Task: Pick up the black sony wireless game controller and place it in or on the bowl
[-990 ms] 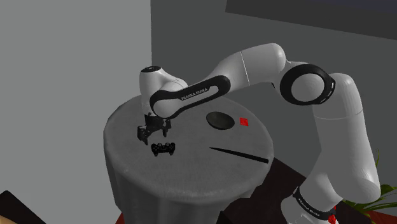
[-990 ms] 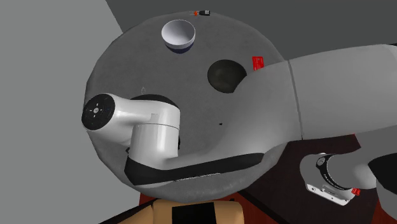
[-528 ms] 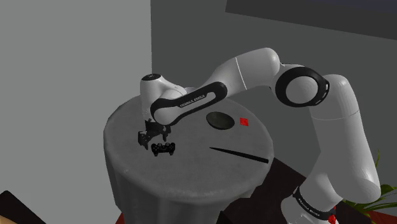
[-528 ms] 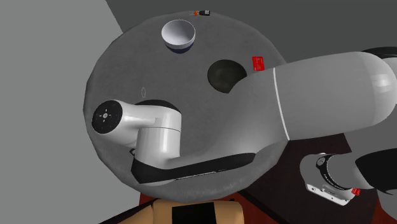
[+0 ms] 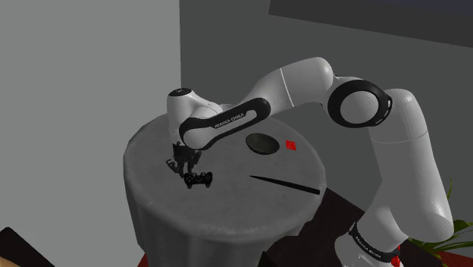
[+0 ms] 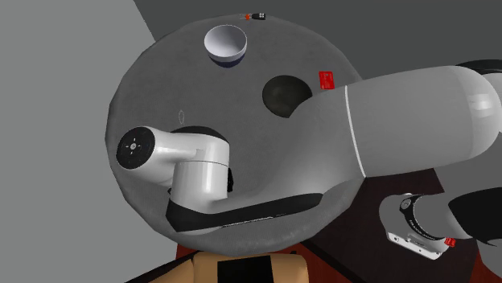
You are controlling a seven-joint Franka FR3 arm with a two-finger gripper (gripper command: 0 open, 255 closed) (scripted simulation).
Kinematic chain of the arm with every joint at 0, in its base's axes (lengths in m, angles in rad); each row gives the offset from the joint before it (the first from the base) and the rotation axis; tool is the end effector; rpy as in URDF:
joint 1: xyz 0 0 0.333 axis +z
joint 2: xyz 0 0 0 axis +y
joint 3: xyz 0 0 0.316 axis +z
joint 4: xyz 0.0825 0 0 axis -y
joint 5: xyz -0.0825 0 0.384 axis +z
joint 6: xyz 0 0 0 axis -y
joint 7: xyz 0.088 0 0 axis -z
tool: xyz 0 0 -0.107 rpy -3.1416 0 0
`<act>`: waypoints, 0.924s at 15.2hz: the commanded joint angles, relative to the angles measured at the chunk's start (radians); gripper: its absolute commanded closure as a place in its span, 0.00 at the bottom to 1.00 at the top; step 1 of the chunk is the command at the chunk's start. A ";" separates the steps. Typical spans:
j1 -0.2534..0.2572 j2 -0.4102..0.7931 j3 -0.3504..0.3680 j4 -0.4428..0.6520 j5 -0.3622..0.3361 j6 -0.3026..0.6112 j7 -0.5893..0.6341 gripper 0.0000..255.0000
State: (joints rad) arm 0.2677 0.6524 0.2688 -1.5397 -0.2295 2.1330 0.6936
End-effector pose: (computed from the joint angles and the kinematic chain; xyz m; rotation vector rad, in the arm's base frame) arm 0.6212 0.3247 0.2779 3.0970 -0.1260 -0.0142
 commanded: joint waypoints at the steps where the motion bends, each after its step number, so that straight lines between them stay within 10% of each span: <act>1: 0.000 0.000 0.000 0.000 0.000 0.000 0.000 1.00; 14: -0.005 -0.046 0.010 0.023 0.015 -0.068 -0.010 1.00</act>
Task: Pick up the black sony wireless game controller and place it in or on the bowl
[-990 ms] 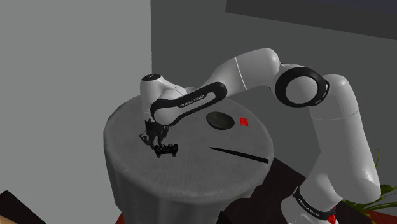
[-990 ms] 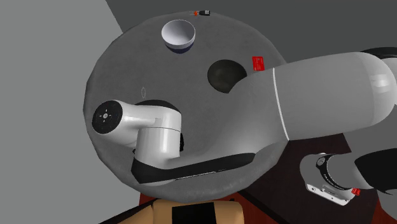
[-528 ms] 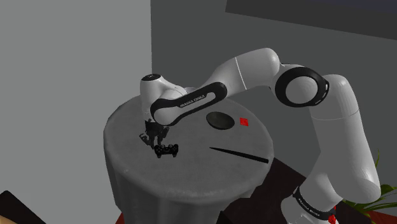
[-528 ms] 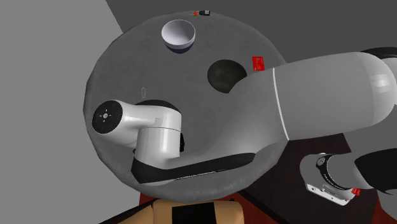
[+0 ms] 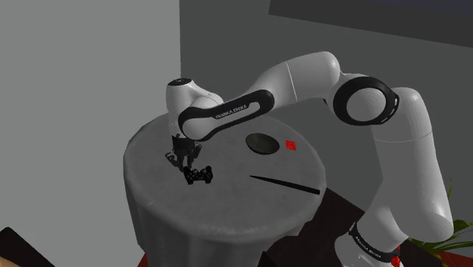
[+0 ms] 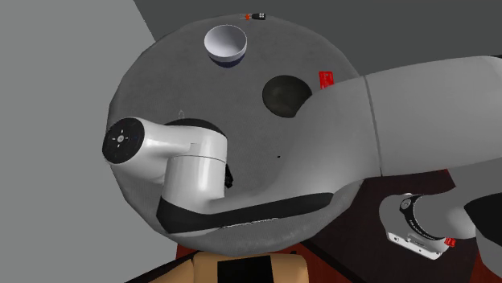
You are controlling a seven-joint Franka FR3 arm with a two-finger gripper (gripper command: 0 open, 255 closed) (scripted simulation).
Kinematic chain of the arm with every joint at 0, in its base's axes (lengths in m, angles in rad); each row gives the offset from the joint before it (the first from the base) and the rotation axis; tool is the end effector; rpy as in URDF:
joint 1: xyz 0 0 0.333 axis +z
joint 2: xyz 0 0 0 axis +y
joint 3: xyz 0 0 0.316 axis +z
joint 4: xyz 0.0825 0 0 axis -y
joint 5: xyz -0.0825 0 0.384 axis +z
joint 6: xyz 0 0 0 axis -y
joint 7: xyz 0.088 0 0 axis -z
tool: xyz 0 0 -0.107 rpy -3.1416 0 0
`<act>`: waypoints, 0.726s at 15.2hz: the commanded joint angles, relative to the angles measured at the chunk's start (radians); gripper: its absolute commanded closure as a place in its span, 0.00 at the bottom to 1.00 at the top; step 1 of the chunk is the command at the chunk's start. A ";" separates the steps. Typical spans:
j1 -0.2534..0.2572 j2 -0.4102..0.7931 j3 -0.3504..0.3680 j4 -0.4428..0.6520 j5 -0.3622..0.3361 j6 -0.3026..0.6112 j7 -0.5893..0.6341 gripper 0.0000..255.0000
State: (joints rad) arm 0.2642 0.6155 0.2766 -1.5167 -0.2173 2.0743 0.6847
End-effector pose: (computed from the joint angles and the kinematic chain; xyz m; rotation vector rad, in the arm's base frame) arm 0.6219 0.3249 0.3092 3.0969 -0.1262 -0.0139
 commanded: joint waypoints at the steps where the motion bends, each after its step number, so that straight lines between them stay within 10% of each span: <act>1: -0.002 -0.015 0.003 0.005 0.004 -0.019 -0.003 1.00; 11: -0.004 -0.064 0.013 0.063 0.022 -0.126 -0.017 1.00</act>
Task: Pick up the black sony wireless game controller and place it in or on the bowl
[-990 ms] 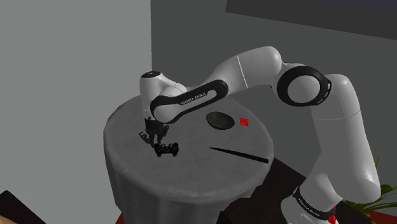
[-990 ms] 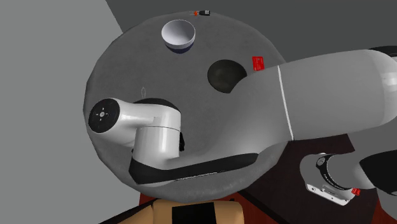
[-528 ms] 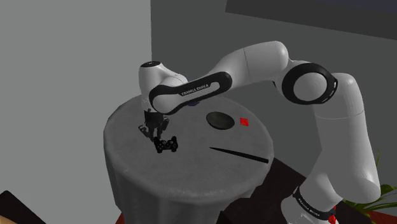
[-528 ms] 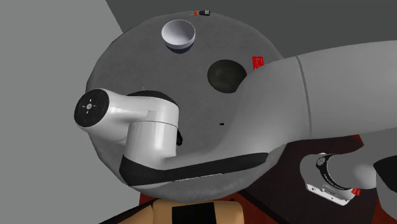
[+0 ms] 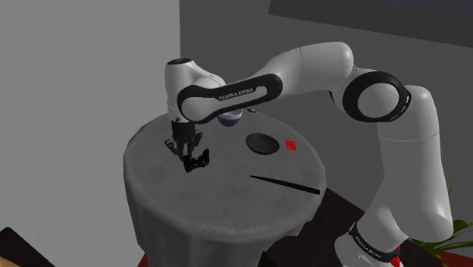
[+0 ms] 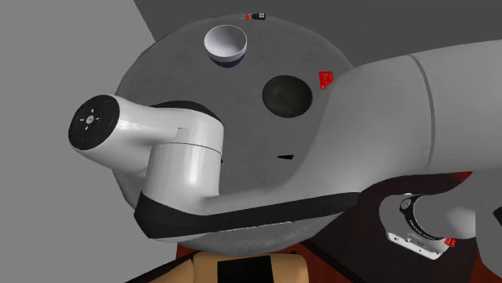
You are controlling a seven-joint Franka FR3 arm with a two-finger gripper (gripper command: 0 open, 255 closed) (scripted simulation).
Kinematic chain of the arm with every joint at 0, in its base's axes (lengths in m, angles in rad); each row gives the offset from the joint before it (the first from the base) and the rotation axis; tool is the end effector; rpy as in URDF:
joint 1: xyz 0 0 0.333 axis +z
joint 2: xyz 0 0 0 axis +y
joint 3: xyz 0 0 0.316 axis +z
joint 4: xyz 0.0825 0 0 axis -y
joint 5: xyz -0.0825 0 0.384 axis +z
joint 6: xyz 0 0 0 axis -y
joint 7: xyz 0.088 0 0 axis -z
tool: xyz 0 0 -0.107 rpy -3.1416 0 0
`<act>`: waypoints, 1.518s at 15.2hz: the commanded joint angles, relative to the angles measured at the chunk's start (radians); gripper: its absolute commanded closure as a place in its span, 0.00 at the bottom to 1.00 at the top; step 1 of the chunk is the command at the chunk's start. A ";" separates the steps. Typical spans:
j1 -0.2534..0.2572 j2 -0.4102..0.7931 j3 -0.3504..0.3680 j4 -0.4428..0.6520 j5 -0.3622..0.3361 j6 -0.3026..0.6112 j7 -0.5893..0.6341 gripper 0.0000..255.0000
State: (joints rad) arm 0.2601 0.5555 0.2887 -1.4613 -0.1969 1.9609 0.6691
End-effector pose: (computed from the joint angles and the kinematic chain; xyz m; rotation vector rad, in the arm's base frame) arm 0.6212 0.3245 0.3670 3.0968 -0.1256 -0.0141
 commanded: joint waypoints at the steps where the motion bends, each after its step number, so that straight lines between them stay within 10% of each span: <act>1: 0.000 -0.008 0.002 0.015 0.003 -0.024 -0.002 1.00; 5: 0.001 -0.021 0.005 0.046 0.008 -0.066 -0.007 1.00; 23: -0.302 -0.343 -0.084 -0.413 0.103 0.102 -0.384 1.00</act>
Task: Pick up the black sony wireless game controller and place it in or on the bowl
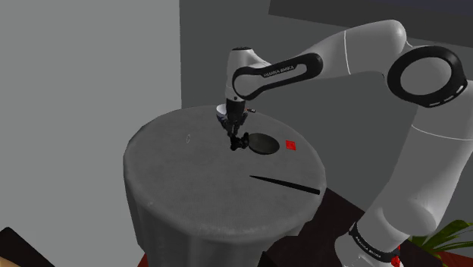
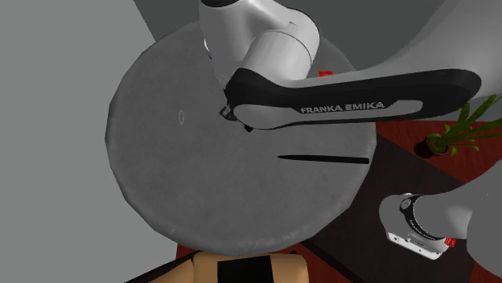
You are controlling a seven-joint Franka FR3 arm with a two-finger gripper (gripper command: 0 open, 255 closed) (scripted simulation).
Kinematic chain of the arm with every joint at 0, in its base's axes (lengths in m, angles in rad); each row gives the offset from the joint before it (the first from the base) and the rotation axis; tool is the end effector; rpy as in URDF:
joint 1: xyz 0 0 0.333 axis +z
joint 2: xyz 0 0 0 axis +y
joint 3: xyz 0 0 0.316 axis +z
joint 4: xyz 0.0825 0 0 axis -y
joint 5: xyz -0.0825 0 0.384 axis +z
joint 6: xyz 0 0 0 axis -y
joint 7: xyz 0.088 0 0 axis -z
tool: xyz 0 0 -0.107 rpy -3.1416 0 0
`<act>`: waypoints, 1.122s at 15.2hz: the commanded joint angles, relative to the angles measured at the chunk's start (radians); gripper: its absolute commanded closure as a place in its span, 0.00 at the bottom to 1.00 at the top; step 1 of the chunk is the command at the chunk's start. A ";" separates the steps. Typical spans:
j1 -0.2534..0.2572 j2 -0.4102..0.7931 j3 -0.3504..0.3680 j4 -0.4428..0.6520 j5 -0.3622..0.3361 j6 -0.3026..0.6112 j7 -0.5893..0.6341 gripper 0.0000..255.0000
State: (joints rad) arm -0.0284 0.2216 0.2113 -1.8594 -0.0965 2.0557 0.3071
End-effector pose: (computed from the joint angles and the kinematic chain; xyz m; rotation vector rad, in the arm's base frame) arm 0.6022 0.0998 0.4012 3.0966 -0.1284 -0.0148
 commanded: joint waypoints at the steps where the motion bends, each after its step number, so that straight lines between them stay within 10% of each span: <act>1: -0.028 -0.018 -0.015 -0.026 0.006 0.012 -0.046 1.00; 17: -0.175 -0.045 -0.113 -0.104 0.026 0.075 -0.294 1.00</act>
State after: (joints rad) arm -0.2033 0.1764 0.0978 -1.9632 -0.0708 2.1303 0.0128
